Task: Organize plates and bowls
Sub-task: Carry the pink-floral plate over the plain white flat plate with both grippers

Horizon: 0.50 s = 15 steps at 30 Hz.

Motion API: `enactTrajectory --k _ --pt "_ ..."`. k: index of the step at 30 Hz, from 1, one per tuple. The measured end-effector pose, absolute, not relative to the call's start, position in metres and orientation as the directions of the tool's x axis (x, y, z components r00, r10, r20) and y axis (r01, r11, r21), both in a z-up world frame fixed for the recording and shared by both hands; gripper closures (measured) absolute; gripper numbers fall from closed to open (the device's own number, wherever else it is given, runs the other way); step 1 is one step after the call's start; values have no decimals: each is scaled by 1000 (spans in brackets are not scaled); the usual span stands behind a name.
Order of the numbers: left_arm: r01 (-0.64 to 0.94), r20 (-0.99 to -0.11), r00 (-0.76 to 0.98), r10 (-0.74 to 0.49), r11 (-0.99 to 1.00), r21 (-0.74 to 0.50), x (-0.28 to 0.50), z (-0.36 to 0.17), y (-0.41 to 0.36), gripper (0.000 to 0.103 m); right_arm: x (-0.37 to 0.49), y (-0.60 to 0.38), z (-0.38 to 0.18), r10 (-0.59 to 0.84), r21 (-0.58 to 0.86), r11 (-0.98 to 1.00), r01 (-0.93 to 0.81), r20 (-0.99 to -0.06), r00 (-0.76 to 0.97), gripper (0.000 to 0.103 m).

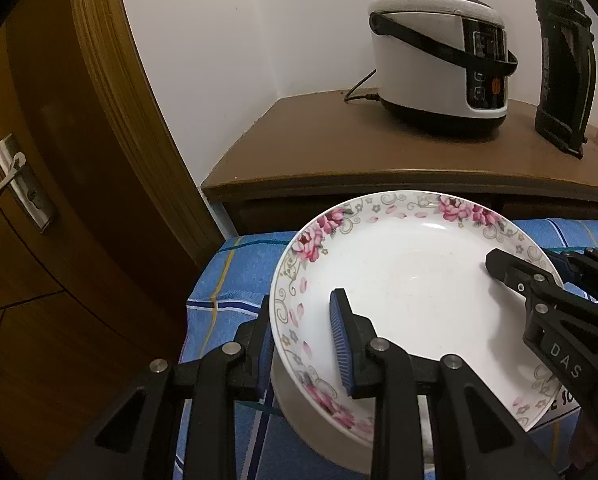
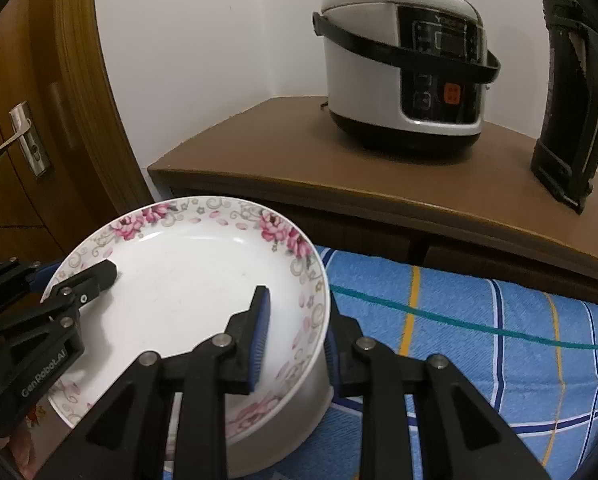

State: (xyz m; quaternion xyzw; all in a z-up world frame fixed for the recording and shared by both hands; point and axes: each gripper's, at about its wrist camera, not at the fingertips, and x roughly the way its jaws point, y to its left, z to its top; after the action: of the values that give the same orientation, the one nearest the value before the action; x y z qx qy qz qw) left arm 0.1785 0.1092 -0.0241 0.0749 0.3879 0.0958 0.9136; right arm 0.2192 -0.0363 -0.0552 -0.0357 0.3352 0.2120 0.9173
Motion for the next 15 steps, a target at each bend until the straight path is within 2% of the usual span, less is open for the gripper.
enactTrajectory --k 15 --pt "-106 -726 647 233 970 217 184 -34 113 72 234 -27 -65 353 67 908 -413 -653 670 78"
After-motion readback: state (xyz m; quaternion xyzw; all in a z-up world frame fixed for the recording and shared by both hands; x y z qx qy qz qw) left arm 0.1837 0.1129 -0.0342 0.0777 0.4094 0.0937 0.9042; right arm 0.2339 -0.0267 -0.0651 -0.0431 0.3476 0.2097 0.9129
